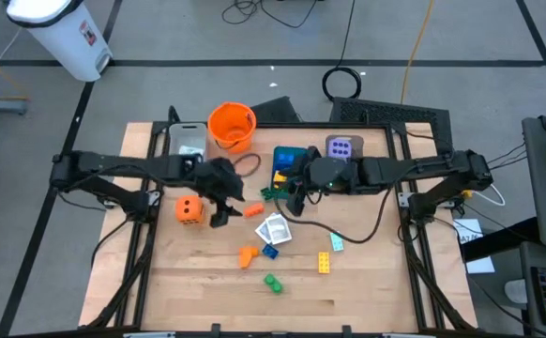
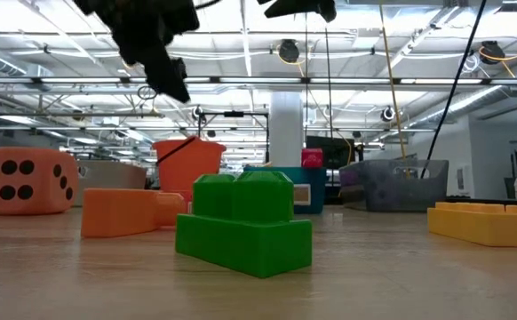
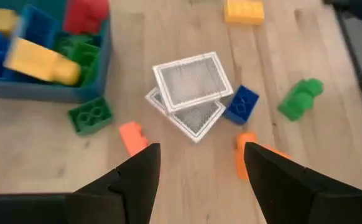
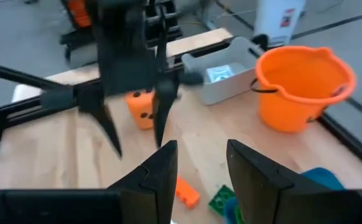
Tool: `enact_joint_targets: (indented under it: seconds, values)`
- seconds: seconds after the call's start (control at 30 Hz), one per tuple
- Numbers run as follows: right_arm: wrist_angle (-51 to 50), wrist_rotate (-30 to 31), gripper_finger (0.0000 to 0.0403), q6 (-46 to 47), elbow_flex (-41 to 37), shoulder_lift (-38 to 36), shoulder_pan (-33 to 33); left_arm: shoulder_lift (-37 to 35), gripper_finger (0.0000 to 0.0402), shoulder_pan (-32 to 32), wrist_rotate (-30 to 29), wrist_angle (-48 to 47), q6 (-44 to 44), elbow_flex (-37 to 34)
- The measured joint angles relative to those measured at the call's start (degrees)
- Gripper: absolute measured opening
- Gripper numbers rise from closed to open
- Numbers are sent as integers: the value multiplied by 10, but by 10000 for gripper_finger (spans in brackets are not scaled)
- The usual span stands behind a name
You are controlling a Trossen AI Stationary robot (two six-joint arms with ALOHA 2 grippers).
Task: Pick & Place Toys
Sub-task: Put the orange game piece into the blue bin
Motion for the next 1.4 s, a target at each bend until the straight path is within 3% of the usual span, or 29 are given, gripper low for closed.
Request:
enact_joint_targets:
  seconds: [0.17, 0.37, 0.67, 0.9, 1.3, 1.4]
  values:
    - [-1, 54, 130, 30, -4, 0, 9, 40, 241, -12, -55, 94, -27, -56]
    - [-8, 110, 130, 66, -13, -5, 15, 101, 241, -13, -132, 124, -59, -85]
    - [-8, 109, 130, 53, -13, -5, 15, 203, 241, -13, -135, 166, -80, -89]
    - [-14, 108, 130, 47, -14, -5, 15, 231, 238, -13, -137, 181, -101, -88]
    - [-17, 108, 130, 15, -14, -5, 15, 226, 106, 2, -132, 201, -105, -88]
    - [-14, 108, 130, -11, -14, -5, 15, 211, 100, 18, -100, 199, -102, -88]
